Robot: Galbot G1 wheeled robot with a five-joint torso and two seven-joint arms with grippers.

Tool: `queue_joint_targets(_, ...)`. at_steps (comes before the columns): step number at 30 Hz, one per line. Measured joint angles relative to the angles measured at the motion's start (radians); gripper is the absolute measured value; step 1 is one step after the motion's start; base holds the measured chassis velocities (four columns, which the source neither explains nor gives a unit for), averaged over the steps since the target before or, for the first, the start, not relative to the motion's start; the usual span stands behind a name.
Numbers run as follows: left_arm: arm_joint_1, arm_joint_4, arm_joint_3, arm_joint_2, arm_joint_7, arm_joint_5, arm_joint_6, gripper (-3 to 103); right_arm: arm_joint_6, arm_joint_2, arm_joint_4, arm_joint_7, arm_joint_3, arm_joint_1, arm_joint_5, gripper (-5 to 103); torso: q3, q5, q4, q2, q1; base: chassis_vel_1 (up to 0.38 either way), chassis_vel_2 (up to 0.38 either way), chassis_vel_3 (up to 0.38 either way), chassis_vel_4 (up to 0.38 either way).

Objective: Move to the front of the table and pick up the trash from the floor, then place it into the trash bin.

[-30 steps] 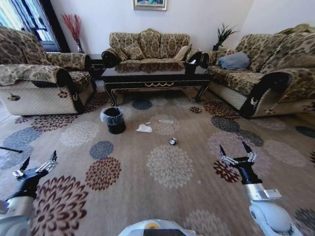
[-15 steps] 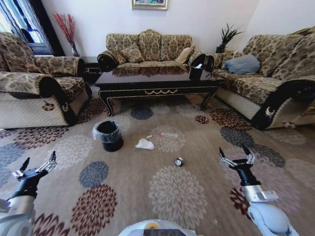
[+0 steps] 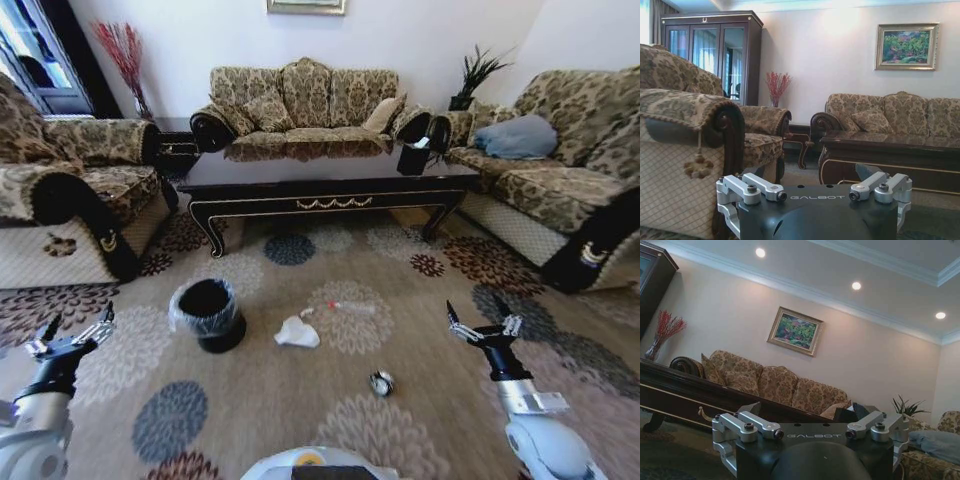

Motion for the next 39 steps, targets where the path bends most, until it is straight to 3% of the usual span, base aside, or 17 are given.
queue_joint_targets(8, 0.000, -0.037, -0.006, 0.016, -0.038, -0.008, 0.038, 100, 0.007, -0.001, 0.005, -0.001, 0.006, -0.005, 0.001, 100, 0.000, 0.0002, 0.0002, 0.000, 0.000, -0.185, 0.186, 0.175, -0.159)
queue_joint_targets(12, -0.012, -0.077, -0.011, 0.053, -0.122, -0.078, 0.124, 100, 0.015, -0.001, 0.007, -0.008, 0.008, -0.008, -0.002, 100, 0.000, 0.0002, 0.0000, 0.000, -0.001, 0.021, -0.033, -0.024, 0.028)
queue_joint_targets(13, -0.012, -0.077, -0.011, 0.053, -0.122, -0.078, 0.124, 100, 0.015, -0.001, 0.007, -0.008, 0.008, -0.008, -0.002, 100, 0.000, 0.0002, 0.0000, 0.000, -0.001, 0.041, -0.071, -0.049, 0.057)
queue_joint_targets(16, -0.052, -0.112, -0.012, 0.121, -0.283, -0.198, 0.253, 100, 0.022, -0.002, 0.007, -0.015, 0.008, -0.010, -0.004, 100, 0.000, 0.0001, -0.0001, 0.001, -0.001, 0.029, -0.044, -0.031, 0.014)
queue_joint_targets(17, -0.052, -0.112, -0.012, 0.121, -0.283, -0.198, 0.253, 100, 0.022, -0.002, 0.007, -0.015, 0.008, -0.010, -0.004, 100, 0.000, 0.0001, -0.0001, 0.001, -0.001, 0.000, 0.000, 0.000, 0.000)
queue_joint_targets(19, -0.083, -0.105, -0.011, 0.178, -0.381, -0.281, 0.378, 100, 0.026, -0.003, 0.008, -0.017, 0.008, -0.009, -0.006, 100, 0.000, 0.0001, -0.0001, 0.000, 0.000, 0.000, 0.000, 0.000, 0.000)
queue_joint_targets(20, -0.083, -0.105, -0.011, 0.178, -0.381, -0.281, 0.378, 100, 0.026, -0.003, 0.008, -0.017, 0.008, -0.009, -0.006, 100, 0.000, 0.0001, -0.0001, 0.000, 0.000, 0.000, 0.000, 0.000, 0.000)
queue_joint_targets(22, -0.110, -0.075, -0.004, 0.228, -0.454, -0.382, 0.492, 100, 0.031, -0.003, 0.009, -0.020, 0.007, -0.009, -0.012, 100, 0.000, -0.0002, -0.0001, 0.000, 0.000, 0.000, 0.000, 0.000, 0.000)
queue_joint_targets(24, -0.119, -0.063, 0.000, 0.242, -0.475, -0.418, 0.522, 100, 0.033, -0.003, 0.009, -0.021, 0.006, -0.010, -0.015, 100, 0.000, -0.0002, -0.0001, 0.000, 0.000, 0.000, 0.000, 0.000, 0.000)
queue_joint_targets(28, -0.170, -0.002, 0.036, 0.314, -0.589, -0.642, 0.640, 100, 0.044, 0.000, 0.002, -0.027, 0.001, -0.011, -0.036, 100, 0.000, 0.0002, 0.0000, 0.000, 0.000, 0.000, 0.000, 0.000, 0.000)
queue_joint_targets(32, -0.188, 0.037, 0.068, 0.349, -0.610, -0.672, 0.665, 100, 0.047, 0.003, -0.002, -0.029, -0.004, -0.010, -0.048, 100, 0.000, 0.0000, -0.0002, 0.000, 0.000, 0.000, 0.000, 0.000, 0.000)
queue_joint_targets(39, -0.202, 0.126, 0.137, 0.418, -0.588, -0.609, 0.673, 100, 0.046, -0.006, -0.020, -0.026, -0.034, 0.009, -0.064, 100, 0.000, 0.0000, 0.0000, 0.000, 0.000, 0.000, 0.000, 0.000, 0.000)
